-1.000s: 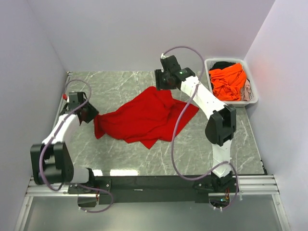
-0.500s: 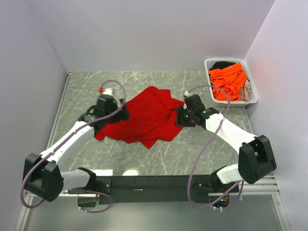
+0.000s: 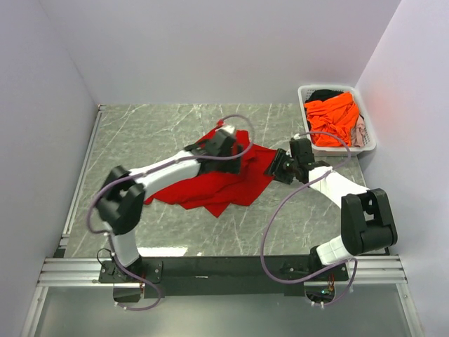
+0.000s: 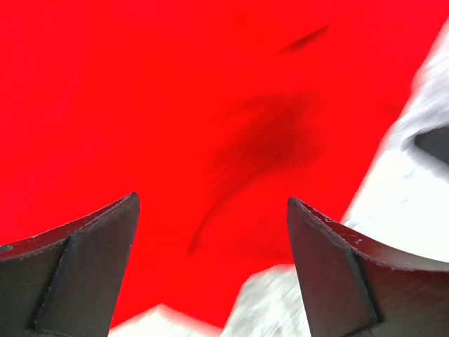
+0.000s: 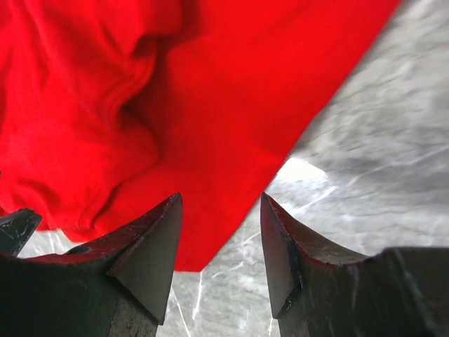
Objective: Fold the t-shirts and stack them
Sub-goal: Flatten the tshirt out
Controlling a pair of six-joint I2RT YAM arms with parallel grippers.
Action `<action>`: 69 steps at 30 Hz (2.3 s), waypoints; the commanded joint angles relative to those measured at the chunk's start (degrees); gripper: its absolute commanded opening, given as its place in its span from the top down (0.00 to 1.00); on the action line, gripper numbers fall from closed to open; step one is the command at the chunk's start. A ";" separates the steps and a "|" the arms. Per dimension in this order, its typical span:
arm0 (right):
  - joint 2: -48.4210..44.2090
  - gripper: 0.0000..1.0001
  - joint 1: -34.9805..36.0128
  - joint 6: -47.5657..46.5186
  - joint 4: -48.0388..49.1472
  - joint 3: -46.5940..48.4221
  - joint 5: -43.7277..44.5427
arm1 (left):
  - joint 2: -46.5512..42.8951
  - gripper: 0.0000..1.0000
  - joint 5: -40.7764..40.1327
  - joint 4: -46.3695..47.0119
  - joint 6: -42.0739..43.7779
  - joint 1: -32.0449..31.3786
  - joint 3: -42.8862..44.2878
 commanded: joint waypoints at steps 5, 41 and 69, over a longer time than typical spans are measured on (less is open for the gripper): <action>-0.44 0.44 -2.71 1.62 2.50 -0.05 -0.43 | 16.59 0.10 -4.20 -3.29 3.57 -2.70 22.42; 6.50 0.44 -2.89 0.74 1.98 1.44 1.06 | -14.51 0.96 -1.75 -7.17 0.32 22.05 -15.25; -10.55 0.44 2.12 -6.91 -10.41 1.27 10.03 | 12.80 0.44 -4.92 -9.54 0.75 -2.35 17.67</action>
